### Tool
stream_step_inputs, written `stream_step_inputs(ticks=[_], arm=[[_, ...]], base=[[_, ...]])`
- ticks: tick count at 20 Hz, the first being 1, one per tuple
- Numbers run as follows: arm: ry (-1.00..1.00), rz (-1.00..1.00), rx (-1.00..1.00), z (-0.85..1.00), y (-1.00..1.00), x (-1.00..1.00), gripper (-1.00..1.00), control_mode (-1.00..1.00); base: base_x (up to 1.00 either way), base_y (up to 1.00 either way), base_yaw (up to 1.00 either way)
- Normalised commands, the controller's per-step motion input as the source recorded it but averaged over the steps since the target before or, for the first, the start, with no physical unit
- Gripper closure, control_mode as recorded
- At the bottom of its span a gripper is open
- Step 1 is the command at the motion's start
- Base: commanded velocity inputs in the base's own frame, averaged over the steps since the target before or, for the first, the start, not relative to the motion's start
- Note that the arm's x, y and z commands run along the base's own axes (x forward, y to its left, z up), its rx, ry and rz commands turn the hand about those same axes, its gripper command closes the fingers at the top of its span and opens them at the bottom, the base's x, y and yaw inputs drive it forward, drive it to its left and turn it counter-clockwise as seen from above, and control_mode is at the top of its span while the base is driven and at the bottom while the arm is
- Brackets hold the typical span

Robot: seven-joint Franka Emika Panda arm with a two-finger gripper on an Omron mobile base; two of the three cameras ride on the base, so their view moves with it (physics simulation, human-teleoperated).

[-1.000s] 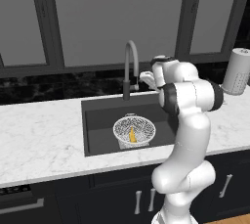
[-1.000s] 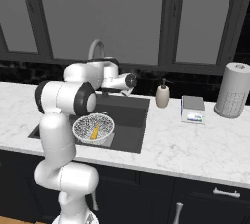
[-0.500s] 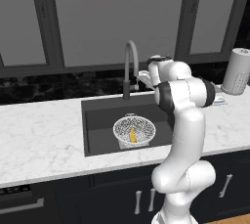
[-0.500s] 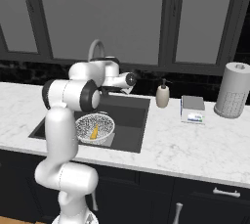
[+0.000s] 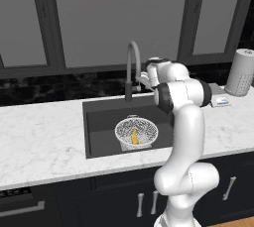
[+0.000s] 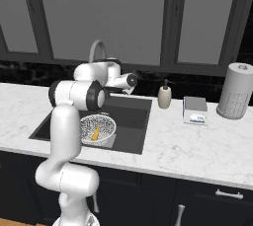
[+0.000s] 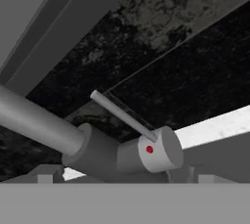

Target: Put the colander in the sink, put the banana in the colander, and turn on the sink faucet and pour water over the colander.

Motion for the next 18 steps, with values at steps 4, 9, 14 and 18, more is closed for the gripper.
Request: stream_step_inputs(ticks=[4,9,14,18], arm=[[0.0,-0.02,0.0,-0.14,0.01,0.26,-1.0,-1.0],[0.0,-0.02,0.0,-0.15,0.0,0.21,-1.0,-1.0],[0.0,-0.03,0.0,-0.14,0.0,0.18,-1.0,-1.0],[0.0,-0.03,0.0,-0.08,0.0,0.09,-1.0,-1.0]], base=[[0.0,0.0,0.0],[0.0,0.0,0.0],[0.0,0.0,0.0],[0.0,0.0,0.0]])
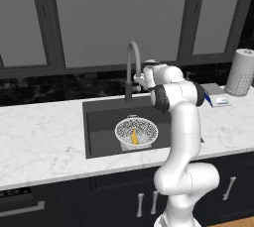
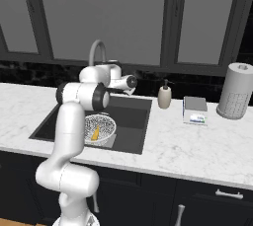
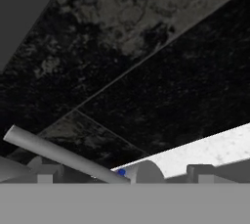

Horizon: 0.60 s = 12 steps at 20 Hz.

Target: Put the colander in the sink, put the banana in the colander, and turn on the sink faucet and pour water over the colander.

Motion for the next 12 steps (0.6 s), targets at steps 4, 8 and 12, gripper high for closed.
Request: stream_step_inputs(ticks=[4,8,12], arm=[[0.0,-0.03,0.0,-0.03,0.0,0.08,-1.0,-1.0],[0.0,-0.03,0.0,-0.02,0.0,0.14,-1.0,-1.0],[0.0,-0.03,0.0,0.0,0.0,0.14,-1.0,-1.0]], base=[[0.0,0.0,0.0],[0.0,0.0,0.0],[0.0,0.0,0.0]])
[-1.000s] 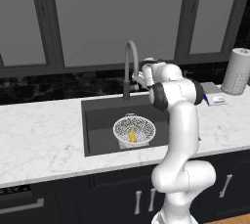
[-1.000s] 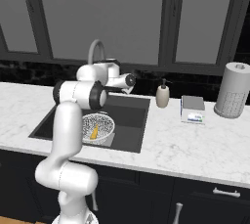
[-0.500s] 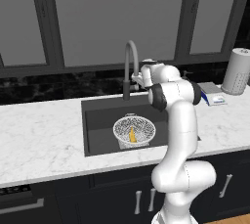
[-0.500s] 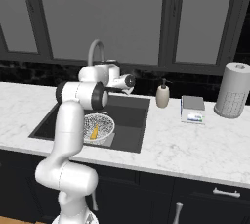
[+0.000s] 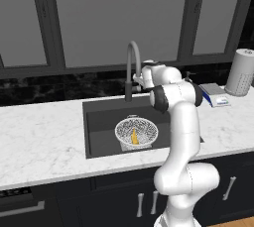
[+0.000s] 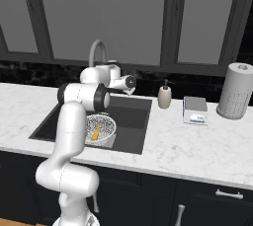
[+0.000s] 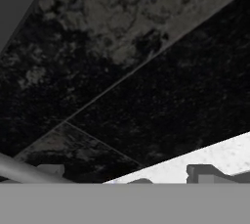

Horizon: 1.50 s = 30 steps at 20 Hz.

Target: Put the colander in the sink, put the banana in the colander, and turn on the sink faucet and pour water over the colander.

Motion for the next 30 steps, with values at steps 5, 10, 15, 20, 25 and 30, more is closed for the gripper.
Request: stream_step_inputs(ticks=[5,10,15,20,25,30], arm=[[0.0,-0.04,0.0,0.0,0.0,0.1,-1.0,-1.0],[0.0,-0.04,0.0,0.0,-0.02,0.03,1.0,-1.0],[0.0,-0.04,0.0,0.0,-0.3,0.01,1.0,-1.0],[0.0,-0.05,0.0,0.0,-0.52,0.0,1.0,-1.0],[0.01,-0.07,0.0,0.0,-0.75,0.0,1.0,-1.0],[0.01,-0.08,0.02,0.0,-0.83,0.0,1.0,-1.0]], base=[[0.0,0.0,0.0],[0.0,0.0,0.0],[0.0,0.0,0.0],[0.0,0.0,0.0],[0.0,0.0,0.0],[0.0,0.0,0.0]])
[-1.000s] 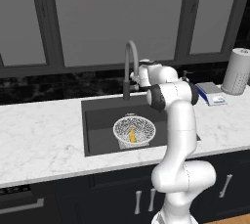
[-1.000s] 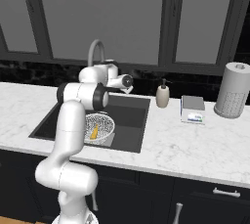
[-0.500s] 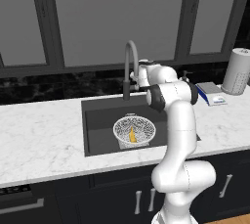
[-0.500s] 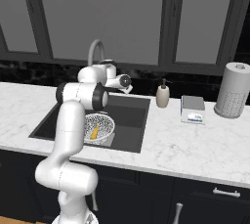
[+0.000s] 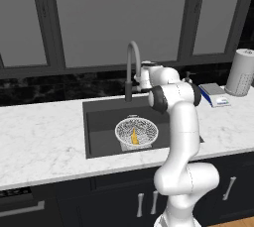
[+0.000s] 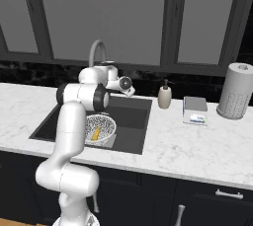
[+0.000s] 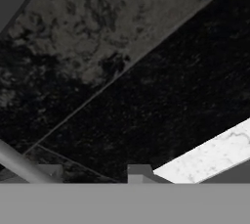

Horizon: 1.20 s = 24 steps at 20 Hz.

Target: Put the colander in the sink, put the banana in the colander, and turn on the sink faucet and pour water over the colander.

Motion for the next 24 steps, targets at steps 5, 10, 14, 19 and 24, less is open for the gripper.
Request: stream_step_inputs(ticks=[5,10,14,19,24], arm=[[0.01,-0.08,0.03,0.0,-0.84,0.0,1.0,-1.0],[0.0,-0.08,0.04,0.0,-0.87,0.0,1.0,-1.0],[0.0,-0.08,0.05,0.0,-0.9,0.0,1.0,-1.0],[0.0,-0.07,0.05,0.0,-0.9,-0.01,1.0,-1.0],[0.0,-0.05,0.07,0.09,-0.76,-0.18,1.0,-1.0]], base=[[0.0,0.0,0.0],[0.0,0.0,0.0],[0.0,0.0,0.0],[0.0,0.0,0.0],[0.0,0.0,0.0]])
